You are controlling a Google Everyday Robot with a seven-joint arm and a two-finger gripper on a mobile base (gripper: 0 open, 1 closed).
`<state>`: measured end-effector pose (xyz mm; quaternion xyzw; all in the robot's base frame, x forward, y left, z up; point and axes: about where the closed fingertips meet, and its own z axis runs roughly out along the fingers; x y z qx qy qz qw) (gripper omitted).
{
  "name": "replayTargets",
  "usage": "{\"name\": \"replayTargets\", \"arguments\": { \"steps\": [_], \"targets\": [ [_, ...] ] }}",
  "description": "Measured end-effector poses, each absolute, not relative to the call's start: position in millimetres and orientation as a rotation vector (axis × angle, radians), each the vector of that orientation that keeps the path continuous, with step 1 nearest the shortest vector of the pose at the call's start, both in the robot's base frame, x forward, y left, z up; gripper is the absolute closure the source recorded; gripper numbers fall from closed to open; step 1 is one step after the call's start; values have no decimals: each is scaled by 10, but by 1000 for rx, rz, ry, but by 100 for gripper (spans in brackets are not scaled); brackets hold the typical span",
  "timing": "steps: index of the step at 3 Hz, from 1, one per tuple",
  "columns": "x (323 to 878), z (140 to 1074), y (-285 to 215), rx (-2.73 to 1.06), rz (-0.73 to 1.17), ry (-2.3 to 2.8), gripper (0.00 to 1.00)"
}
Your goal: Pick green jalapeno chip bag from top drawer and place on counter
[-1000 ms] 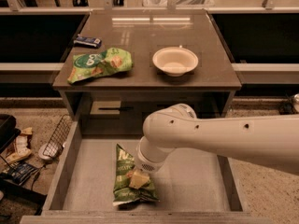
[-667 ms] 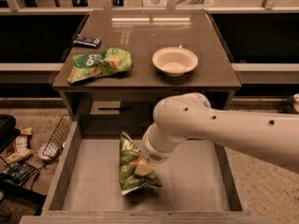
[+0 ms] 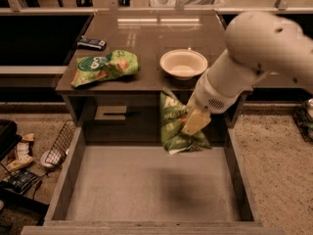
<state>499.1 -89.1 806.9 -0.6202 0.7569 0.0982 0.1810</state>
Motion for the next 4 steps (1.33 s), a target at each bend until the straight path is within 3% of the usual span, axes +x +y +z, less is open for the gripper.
{"name": "replayTargets", "arguments": {
  "steps": [3, 4],
  "targets": [
    [5678, 8839, -1930, -1554, 379, 2510, 100],
    [5761, 9412, -2492, -1355, 252, 2549, 100]
  ]
}}
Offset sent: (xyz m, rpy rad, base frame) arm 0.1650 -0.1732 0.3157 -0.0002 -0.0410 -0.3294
